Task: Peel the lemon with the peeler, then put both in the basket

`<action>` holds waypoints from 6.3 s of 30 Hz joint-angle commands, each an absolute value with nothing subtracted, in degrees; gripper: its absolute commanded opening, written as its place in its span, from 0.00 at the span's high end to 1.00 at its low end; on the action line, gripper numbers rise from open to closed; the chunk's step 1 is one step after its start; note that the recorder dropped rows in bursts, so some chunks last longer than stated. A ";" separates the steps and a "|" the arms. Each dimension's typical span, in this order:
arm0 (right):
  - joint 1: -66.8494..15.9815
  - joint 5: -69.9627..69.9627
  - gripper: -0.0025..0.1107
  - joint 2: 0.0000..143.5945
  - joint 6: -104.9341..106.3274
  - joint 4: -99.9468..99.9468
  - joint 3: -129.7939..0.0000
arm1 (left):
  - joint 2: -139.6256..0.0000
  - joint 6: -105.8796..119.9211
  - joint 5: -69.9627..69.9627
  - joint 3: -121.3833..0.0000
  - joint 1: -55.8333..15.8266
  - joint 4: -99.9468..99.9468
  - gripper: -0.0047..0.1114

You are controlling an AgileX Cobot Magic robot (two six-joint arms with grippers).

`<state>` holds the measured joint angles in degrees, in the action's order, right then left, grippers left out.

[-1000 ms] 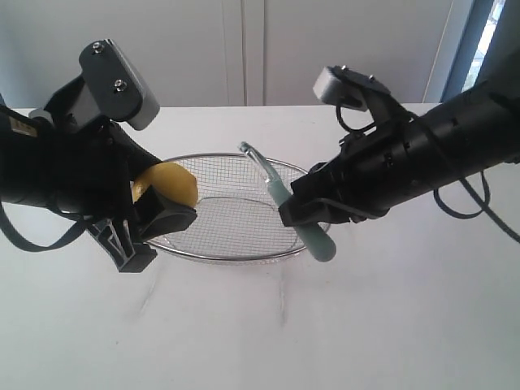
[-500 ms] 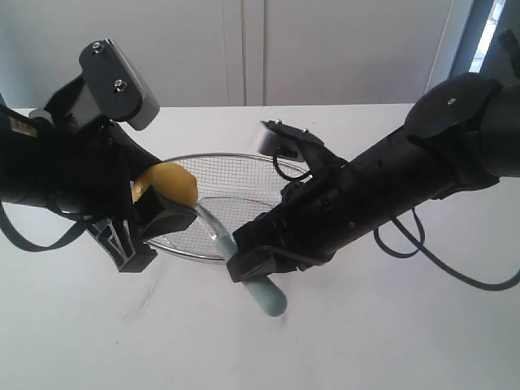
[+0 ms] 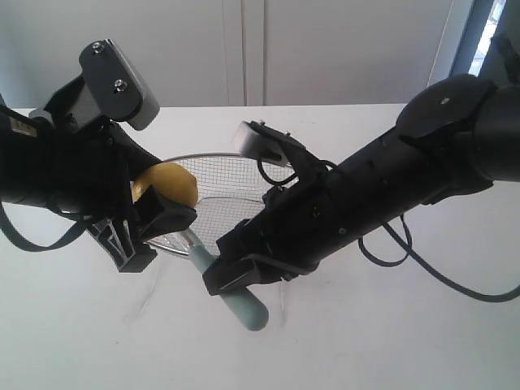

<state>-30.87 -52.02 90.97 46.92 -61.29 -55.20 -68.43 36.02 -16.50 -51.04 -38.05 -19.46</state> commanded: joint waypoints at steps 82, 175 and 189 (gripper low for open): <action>-28.67 -41.00 0.98 88.35 39.02 -53.36 -52.54 | -68.02 35.59 -16.62 -50.64 -37.76 -20.53 0.96; -14.78 -40.00 0.98 60.13 35.51 -38.75 -55.90 | -68.02 35.59 -16.73 -50.64 -37.88 -20.53 0.96; -14.78 -28.83 0.98 64.25 43.55 -39.15 -51.17 | -68.02 29.30 -18.24 -50.64 -36.61 -15.33 0.96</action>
